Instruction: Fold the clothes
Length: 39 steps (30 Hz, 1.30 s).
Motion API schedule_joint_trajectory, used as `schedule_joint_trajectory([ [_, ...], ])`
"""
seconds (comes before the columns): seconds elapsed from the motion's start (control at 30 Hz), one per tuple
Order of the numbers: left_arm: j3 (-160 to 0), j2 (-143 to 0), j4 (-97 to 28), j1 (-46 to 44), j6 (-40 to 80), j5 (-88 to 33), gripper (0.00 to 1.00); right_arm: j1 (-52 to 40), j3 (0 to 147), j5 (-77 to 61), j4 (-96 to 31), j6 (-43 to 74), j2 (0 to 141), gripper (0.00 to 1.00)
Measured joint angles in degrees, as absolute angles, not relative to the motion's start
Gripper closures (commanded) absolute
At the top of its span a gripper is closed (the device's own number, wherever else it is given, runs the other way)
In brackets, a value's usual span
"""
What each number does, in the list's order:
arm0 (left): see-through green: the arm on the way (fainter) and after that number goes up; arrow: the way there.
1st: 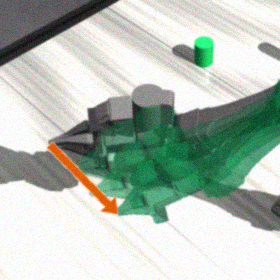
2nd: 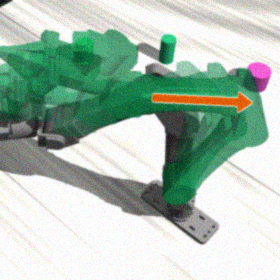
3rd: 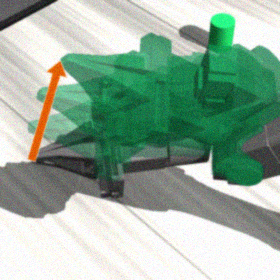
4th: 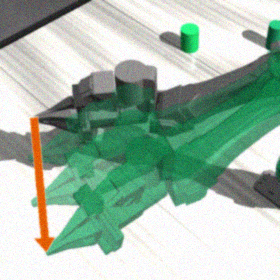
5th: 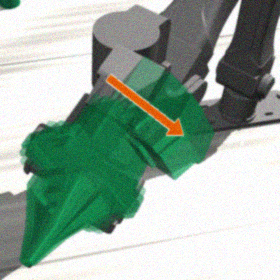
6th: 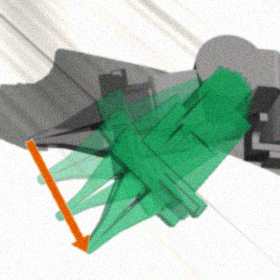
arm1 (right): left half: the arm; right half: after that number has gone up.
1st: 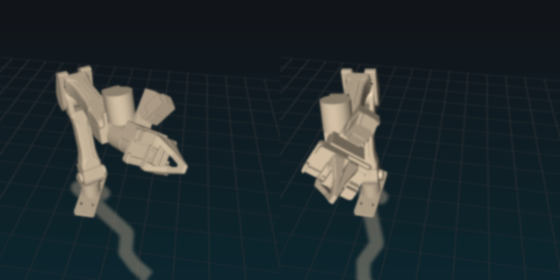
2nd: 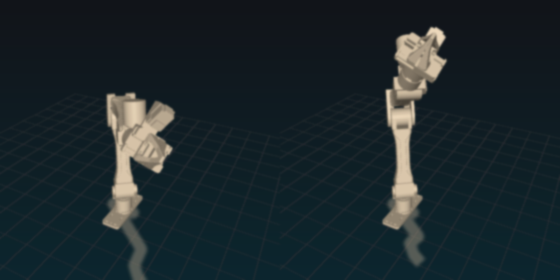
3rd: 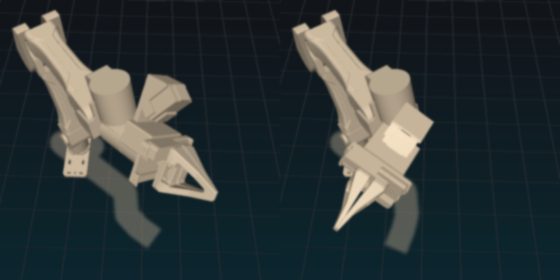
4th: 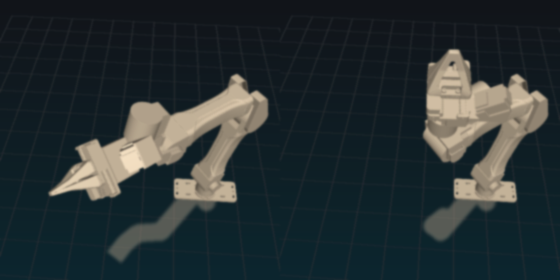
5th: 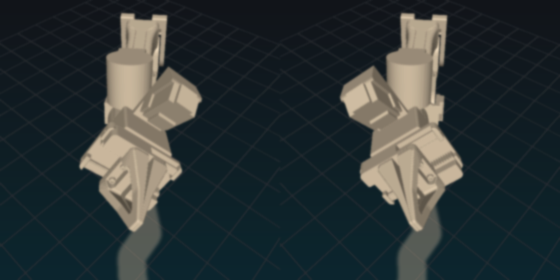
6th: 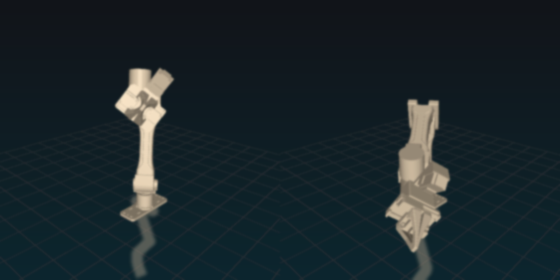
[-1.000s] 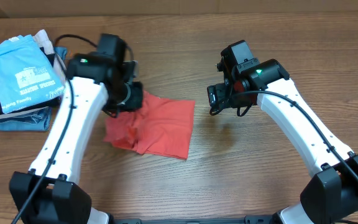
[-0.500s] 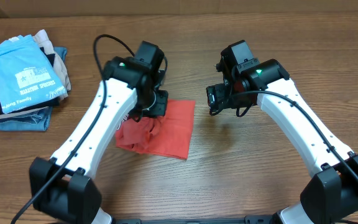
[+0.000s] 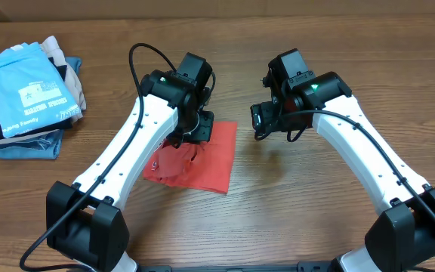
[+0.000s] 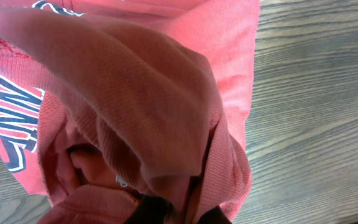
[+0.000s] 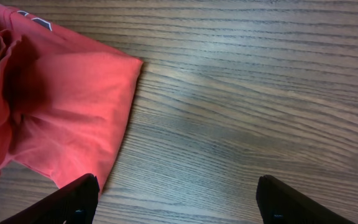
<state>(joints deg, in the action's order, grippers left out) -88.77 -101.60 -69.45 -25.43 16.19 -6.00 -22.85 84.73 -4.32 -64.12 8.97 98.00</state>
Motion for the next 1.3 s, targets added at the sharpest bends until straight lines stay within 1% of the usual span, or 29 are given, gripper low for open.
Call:
schedule_joint_trajectory([
  [0.47, -88.8, -101.6, -67.5, -25.5, 16.2, -8.2, 0.96, -22.9, 84.7, -4.5, -64.1, 9.0, 98.0, 0.15],
  [0.67, -88.8, -101.6, -66.1, -27.0, 16.2, -8.5, 0.92, -22.9, 84.7, -4.5, -64.2, 9.0, 98.0, 0.15],
  [0.73, -88.8, -101.6, -65.9, -27.8, 16.2, -8.6, 0.82, -22.9, 84.7, -4.5, -64.3, 9.0, 98.0, 0.15],
  [0.77, -88.8, -101.7, -65.9, -28.2, 16.3, -8.6, 0.69, -22.9, 84.7, -4.5, -64.3, 9.0, 98.0, 0.15],
  [0.8, -88.8, -101.8, -65.8, -28.4, 16.3, -8.7, 0.6, -22.9, 84.7, -4.5, -64.3, 9.0, 98.0, 0.15],
  [0.9, -88.8, -102.7, -65.7, -28.9, 16.6, -9.2, 0.57, -22.9, 84.7, -4.5, -64.6, 9.0, 98.0, 0.15],
  [1.1, -90.1, -103.0, -67.1, -28.7, 15.9, -9.2, 0.58, -22.9, 84.7, -4.5, -65.1, 9.0, 98.0, 0.14],
  [1.3, -94.7, -100.2, -73.3, -26.2, 15.7, -2.7, 0.56, -22.9, 84.7, -5.2, -63.9, 7.9, 98.0, 0.16],
])
